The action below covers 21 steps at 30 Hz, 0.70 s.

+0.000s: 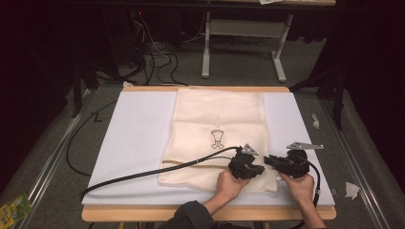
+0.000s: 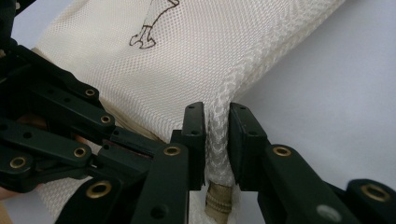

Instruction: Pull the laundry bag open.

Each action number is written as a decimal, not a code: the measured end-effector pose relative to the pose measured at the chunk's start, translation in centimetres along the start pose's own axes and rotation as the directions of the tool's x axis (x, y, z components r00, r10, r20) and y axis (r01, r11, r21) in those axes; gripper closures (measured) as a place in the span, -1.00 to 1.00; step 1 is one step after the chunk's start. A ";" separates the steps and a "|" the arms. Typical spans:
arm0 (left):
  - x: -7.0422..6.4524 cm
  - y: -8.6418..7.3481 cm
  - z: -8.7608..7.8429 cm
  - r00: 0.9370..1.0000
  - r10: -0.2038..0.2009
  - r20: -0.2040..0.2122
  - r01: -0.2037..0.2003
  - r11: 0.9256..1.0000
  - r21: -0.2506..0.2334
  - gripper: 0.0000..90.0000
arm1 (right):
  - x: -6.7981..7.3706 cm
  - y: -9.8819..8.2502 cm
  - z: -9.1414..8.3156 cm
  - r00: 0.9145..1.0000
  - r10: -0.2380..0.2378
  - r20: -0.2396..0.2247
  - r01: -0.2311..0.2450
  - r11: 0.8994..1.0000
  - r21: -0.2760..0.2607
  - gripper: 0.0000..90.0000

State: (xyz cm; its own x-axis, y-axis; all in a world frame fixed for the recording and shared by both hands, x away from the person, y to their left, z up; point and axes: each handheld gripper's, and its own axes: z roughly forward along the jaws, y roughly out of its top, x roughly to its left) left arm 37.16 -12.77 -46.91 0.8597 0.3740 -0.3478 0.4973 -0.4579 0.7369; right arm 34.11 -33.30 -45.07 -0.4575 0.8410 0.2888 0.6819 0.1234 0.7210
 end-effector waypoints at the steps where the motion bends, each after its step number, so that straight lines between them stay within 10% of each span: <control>1: 0.0 0.0 0.0 1.000 0.001 -0.001 -0.001 1.000 0.002 0.94 | -0.1 -0.1 0.0 1.000 -0.002 -0.005 0.002 1.000 -0.004 0.73; 21: 0.0 0.4 -0.7 0.999 0.018 -0.029 -0.017 0.999 0.041 0.94 | 0.2 -0.2 0.0 0.999 -0.052 0.012 0.051 0.998 0.032 0.96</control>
State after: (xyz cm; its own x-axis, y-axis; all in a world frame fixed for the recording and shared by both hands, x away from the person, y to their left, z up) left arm 37.25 -12.34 -46.21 0.8649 0.3891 -0.3170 0.4869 -0.4969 0.7184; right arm 33.91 -33.20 -45.13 -0.4850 0.8400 0.2432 0.6753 0.1830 0.7145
